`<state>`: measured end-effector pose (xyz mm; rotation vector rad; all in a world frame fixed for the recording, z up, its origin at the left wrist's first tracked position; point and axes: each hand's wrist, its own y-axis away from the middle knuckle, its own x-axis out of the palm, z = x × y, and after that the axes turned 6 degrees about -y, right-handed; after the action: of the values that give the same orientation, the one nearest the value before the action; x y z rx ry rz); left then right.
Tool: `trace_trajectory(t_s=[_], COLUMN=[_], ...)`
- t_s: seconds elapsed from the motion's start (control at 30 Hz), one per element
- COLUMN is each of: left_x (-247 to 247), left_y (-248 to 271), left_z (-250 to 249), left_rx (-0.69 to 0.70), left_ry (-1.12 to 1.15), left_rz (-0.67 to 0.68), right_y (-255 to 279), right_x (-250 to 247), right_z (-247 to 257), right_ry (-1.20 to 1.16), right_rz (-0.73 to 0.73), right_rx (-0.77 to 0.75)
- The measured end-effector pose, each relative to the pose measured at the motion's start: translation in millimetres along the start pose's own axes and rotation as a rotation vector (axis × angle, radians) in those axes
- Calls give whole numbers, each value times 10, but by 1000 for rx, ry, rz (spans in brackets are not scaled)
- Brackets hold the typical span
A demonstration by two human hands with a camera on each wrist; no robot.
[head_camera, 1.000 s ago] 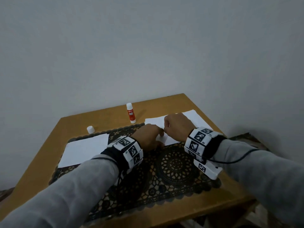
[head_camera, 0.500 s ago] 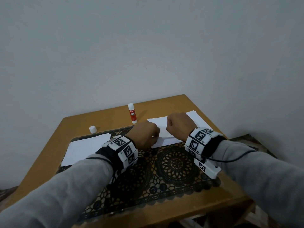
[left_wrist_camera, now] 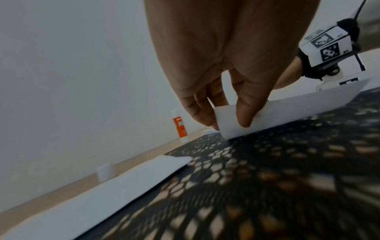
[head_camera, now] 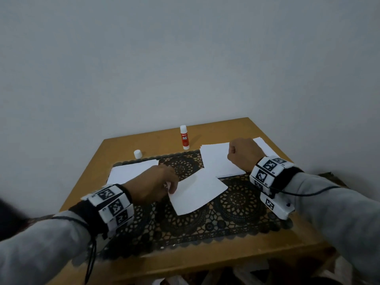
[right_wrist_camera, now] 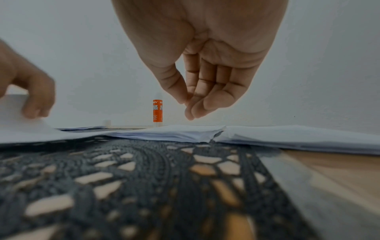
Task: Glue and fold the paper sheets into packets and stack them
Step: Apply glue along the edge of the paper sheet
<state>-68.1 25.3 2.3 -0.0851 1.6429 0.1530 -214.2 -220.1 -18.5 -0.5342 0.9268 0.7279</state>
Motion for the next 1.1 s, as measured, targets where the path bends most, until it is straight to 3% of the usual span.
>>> trace_trajectory(t_s=[0.2, 0.4, 0.53, 0.77, 1.1], left_x=[130, 131, 150, 191, 127], left_y=[275, 291, 289, 323, 327], left_z=[230, 299, 302, 319, 220], left_rx=[-46, -48, -41, -33, -56], left_ry=[-77, -81, -60, -62, -134], left_rz=[114, 115, 109, 127, 190], right_y=[-8, -100, -339, -799, -1040], right_x=[22, 27, 91, 456, 615], right_z=[-9, 197, 547, 914, 1077], right_ry=[21, 58, -14, -129, 2], right_rz=[-6, 32, -25, 2, 58], right_rx=[4, -56, -126, -43, -24])
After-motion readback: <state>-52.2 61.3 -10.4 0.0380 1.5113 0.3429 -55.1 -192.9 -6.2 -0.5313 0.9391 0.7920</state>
